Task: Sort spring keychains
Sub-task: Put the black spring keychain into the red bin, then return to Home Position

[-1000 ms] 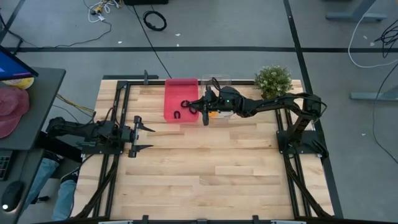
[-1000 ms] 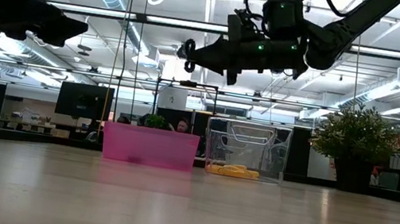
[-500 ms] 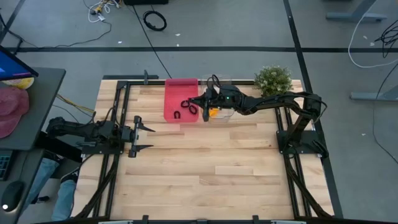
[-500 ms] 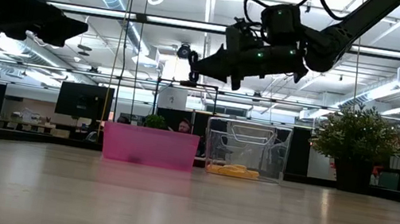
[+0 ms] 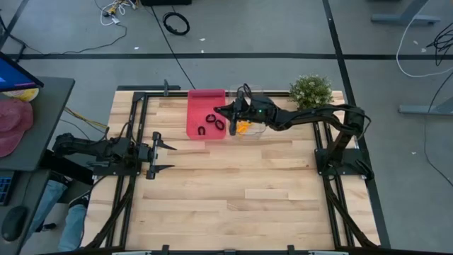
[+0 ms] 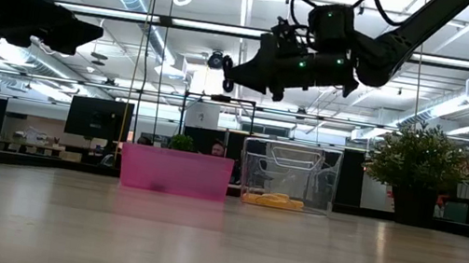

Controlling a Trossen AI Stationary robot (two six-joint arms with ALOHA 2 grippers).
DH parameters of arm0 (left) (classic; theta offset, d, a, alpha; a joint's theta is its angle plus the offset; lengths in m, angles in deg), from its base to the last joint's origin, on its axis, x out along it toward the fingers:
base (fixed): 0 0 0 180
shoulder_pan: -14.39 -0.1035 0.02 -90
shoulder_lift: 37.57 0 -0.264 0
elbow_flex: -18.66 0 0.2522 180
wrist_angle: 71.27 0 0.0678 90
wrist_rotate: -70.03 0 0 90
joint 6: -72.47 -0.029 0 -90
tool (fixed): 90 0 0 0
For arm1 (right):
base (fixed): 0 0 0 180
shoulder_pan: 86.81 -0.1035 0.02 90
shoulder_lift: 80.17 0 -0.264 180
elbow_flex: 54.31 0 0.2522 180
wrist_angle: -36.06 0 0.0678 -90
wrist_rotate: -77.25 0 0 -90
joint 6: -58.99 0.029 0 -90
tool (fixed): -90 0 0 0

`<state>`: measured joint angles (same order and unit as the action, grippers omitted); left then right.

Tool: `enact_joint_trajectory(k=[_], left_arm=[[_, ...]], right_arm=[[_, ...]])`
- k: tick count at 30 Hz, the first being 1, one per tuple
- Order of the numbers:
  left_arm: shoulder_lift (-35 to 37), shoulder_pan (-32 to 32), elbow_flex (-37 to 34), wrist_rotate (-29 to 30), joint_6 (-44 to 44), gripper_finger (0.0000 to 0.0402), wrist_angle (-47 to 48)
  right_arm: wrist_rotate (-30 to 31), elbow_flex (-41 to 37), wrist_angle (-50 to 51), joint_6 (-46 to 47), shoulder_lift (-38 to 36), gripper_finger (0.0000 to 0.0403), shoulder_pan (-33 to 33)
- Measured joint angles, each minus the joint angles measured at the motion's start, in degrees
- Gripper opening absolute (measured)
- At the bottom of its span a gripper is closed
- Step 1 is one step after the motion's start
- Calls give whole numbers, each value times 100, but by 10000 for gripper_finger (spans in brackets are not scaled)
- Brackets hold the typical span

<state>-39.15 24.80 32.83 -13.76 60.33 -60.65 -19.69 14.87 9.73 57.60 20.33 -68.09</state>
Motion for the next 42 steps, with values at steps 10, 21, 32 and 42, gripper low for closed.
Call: enact_joint_trajectory(k=[10,21,32,42], left_arm=[[2,0,2,0,0,298,1],[2,0,1,0,-2,298,1],[-2,0,1,0,-1,298,1],[-2,0,0,0,0,298,1]], right_arm=[[4,2,-395,244,475,105,44],[-7,2,-477,186,432,229,106],[1,0,122,249,-612,259,92],[3,2,182,243,-1738,257,94]])
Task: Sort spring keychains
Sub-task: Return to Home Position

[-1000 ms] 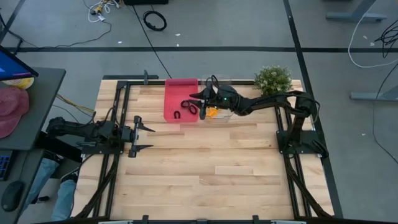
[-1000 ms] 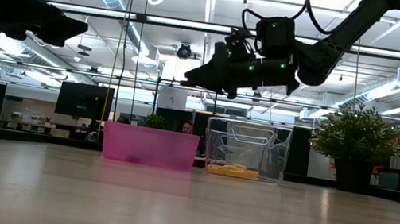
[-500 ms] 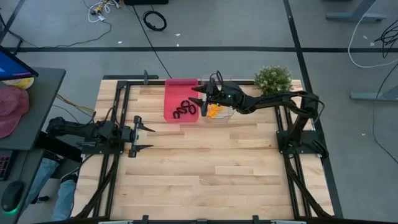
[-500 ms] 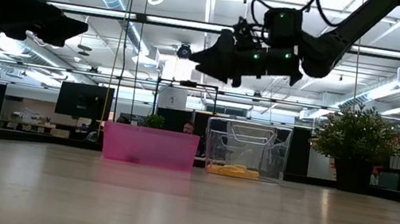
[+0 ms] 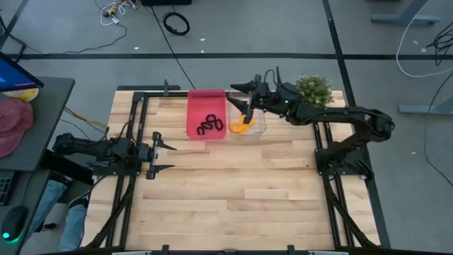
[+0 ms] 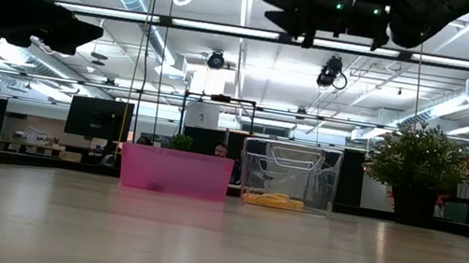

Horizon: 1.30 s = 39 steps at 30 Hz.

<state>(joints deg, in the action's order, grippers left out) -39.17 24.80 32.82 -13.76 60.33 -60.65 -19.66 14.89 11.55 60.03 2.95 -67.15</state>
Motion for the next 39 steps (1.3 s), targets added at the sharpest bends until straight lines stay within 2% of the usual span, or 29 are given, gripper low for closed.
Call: enact_joint_trajectory(k=[5,12,18,23,27,33,35,39], left_arm=[[0,0,1,0,0,298,-2],[0,0,0,0,0,298,0],[0,0,1,0,0,298,0],[0,0,0,0,0,298,0],[0,0,0,0,-1,298,-1],[0,0,2,0,0,298,0],[0,0,2,0,0,298,0],[0,0,1,0,-1,298,0]], right_arm=[[-2,0,15,193,-170,257,0],[-9,0,23,1964,-186,257,0],[-4,-2,173,1951,-185,257,0],[-31,-2,362,2478,-185,257,0],[-493,-2,788,2364,-183,257,0],[-1241,-2,773,1644,-183,257,-327],[-1093,-2,740,1461,-183,257,-556],[-393,-2,743,1247,-183,257,-964]])
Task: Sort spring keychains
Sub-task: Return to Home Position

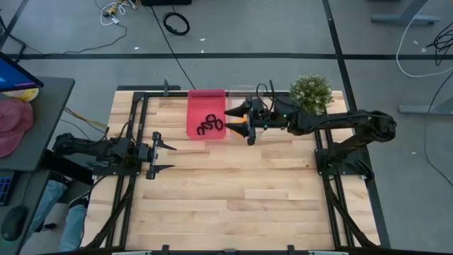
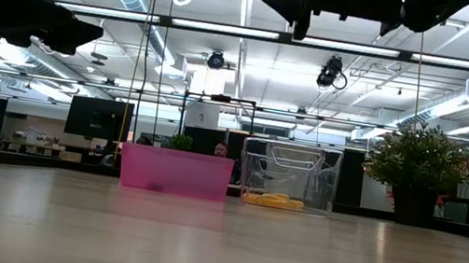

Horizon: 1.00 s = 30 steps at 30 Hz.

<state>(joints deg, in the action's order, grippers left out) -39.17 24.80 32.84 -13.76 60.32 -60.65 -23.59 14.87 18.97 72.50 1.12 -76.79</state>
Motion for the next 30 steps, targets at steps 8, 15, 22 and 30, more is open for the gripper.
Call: enact_joint_trajectory(k=[8,15,22,30], left_arm=[[0,0,-1,0,1,298,-1],[0,0,0,0,1,298,0],[2,0,-1,0,-1,298,0],[2,0,0,0,0,298,0]], right_arm=[[197,0,189,178,0,257,-334],[447,-2,370,188,0,257,-747],[340,-9,631,185,-300,257,-879],[232,-9,1961,33,-1389,257,-880]])
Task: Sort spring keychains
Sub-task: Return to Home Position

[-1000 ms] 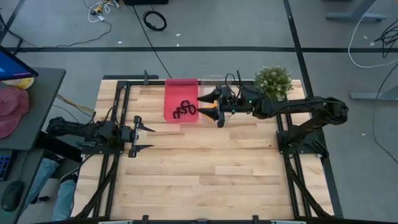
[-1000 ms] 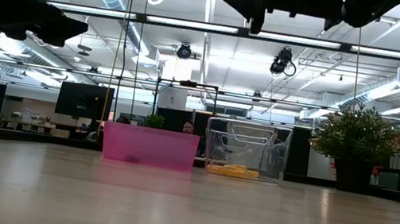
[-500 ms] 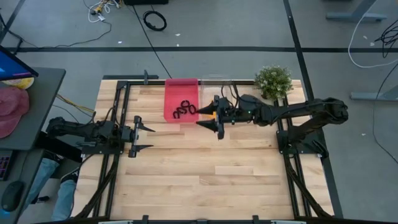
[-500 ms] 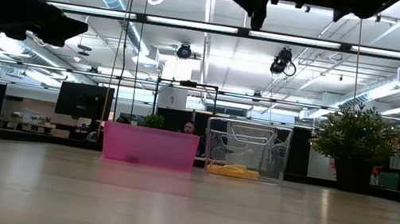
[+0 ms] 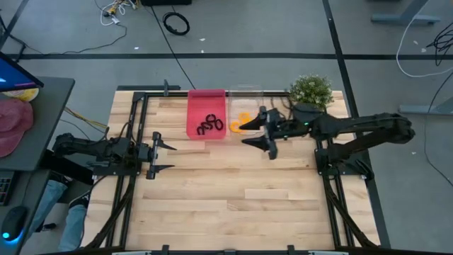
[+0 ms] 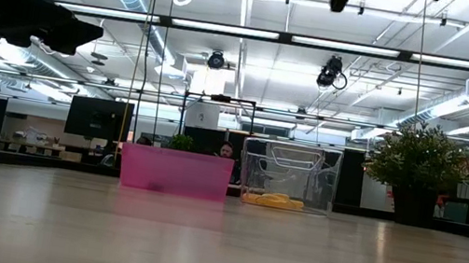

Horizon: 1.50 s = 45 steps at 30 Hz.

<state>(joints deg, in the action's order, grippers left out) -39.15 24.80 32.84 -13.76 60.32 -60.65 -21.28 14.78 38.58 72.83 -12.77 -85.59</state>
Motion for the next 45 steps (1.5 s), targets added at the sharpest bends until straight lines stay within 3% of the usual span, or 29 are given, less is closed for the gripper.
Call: enact_joint_trajectory(k=[10,16,19,45], left_arm=[[0,0,0,0,1,298,0],[0,0,-1,0,1,298,0],[0,0,1,0,1,298,0],[0,0,-1,0,1,298,-2]], right_arm=[[50,0,1165,-282,-1240,257,-331],[1252,-390,1327,-166,-1862,257,-537],[1554,-720,1239,-82,-2269,257,-538],[1635,-2387,973,-248,-5252,257,-503]])
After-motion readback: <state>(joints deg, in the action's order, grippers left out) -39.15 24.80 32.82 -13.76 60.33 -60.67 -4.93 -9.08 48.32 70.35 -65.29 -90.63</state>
